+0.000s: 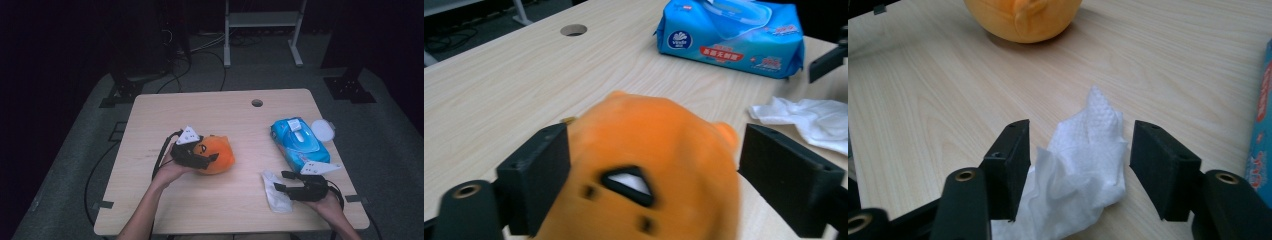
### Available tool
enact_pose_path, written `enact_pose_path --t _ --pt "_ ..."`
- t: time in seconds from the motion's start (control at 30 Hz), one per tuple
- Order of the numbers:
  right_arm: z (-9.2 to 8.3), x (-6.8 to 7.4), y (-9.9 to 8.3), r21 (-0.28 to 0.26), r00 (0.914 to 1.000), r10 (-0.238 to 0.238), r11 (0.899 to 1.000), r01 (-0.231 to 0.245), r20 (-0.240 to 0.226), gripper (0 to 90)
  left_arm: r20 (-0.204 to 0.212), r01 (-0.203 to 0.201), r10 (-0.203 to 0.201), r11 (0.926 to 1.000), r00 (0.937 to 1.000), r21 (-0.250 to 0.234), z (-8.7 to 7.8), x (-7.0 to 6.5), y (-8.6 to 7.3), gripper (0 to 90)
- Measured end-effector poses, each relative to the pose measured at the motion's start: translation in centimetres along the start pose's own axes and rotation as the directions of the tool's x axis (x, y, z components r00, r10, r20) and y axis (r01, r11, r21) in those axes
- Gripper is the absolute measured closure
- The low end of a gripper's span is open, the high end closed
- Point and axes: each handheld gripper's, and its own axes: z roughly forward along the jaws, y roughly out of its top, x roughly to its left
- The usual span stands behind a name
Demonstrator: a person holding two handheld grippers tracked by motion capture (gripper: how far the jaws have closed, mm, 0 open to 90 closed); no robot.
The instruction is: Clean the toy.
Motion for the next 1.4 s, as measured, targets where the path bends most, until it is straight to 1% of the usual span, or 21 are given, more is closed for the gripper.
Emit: enact_pose_path --t 0.03,0.07,0.13,0.27,0.4,0.5,0.57,0.67,0.9,0.97,1.0,1.07,1.13,1.4 --pt "0.0 -0.1 0.0 -0.003 1.0000 0.004 1.000 -0.004 0.003 37.5 -0.004 -0.005 0.005 1.0000 1.0000 0.004 -0.2 -0.1 0.0 11.3" --pt "-0.1 -0.1 0.0 -0.006 0.9999 0.007 1.000 -0.007 0.008 36.0 -0.003 -0.002 0.002 1.0000 1.0000 0.000 -0.4 -0.1 -0.1 11.1" --pt "-0.2 -0.1 0.0 -0.009 0.9997 -0.002 1.000 0.002 0.025 33.9 -0.004 0.002 -0.002 1.0000 1.0000 -0.001 -0.8 -0.2 -0.2 10.0" --pt "-0.4 -0.2 0.0 -0.009 0.9994 0.006 1.000 -0.005 0.035 31.0 -0.007 0.015 -0.015 0.9998 0.9999 -0.009 -1.6 -0.5 -0.7 9.0" --pt "-0.6 -0.1 0.1 -0.023 0.9990 0.007 1.000 -0.006 0.045 30.3 -0.013 0.008 -0.008 0.9998 0.9999 -0.015 -2.5 -0.9 -1.1 8.9" --pt "-0.6 0.0 0.1 -0.026 0.9990 0.011 1.000 -0.010 0.044 29.7 -0.023 0.004 -0.005 0.9998 0.9997 -0.017 -3.2 -1.0 -1.2 7.9" --pt "-0.7 0.0 0.2 -0.026 0.9989 0.005 1.000 -0.004 0.047 29.4 -0.030 0.010 -0.010 0.9997 0.9995 -0.024 -3.7 -1.1 -1.3 6.7" --pt "-0.8 -0.1 0.2 -0.032 0.9989 0.010 0.999 -0.008 0.047 28.8 -0.040 0.011 -0.012 0.9996 0.9991 -0.025 -4.3 -1.0 -1.5 6.6" --pt "-0.8 -0.2 0.2 -0.028 0.9982 0.012 1.000 -0.011 0.059 28.0 -0.050 0.017 -0.018 0.9995 0.9986 -0.029 -5.1 -1.1 -2.2 6.6" --pt "-0.9 -0.2 0.1 -0.027 0.9982 0.014 1.000 -0.012 0.059 28.0 -0.062 0.026 -0.028 0.9993 0.9977 -0.027 -5.2 -1.1 -2.5 6.6" --pt "-0.9 -0.2 0.1 -0.028 0.9981 0.013 1.000 -0.011 0.060 28.0 -0.063 0.036 -0.038 0.9990 0.9973 -0.027 -5.3 -1.0 -2.7 6.6" --pt "-0.9 -0.2 0.1 -0.028 0.9981 0.013 1.000 -0.011 0.061 28.0 -0.064 0.041 -0.042 0.9989 0.9971 -0.025 -5.4 -1.0 -2.9 6.6" --pt "-0.9 -0.2 0.1 -0.027 0.9982 0.011 1.000 -0.010 0.060 27.7 -0.073 0.054 -0.056 0.9981 0.9957 -0.031 -5.7 -0.9 -3.4 6.6" --pt "-0.6 -0.1 0.1 -0.003 0.9982 0.007 1.000 -0.007 0.060 27.0 -0.075 0.084 -0.085 0.9963 0.9935 -0.020 -6.0 -0.8 -4.9 6.6"
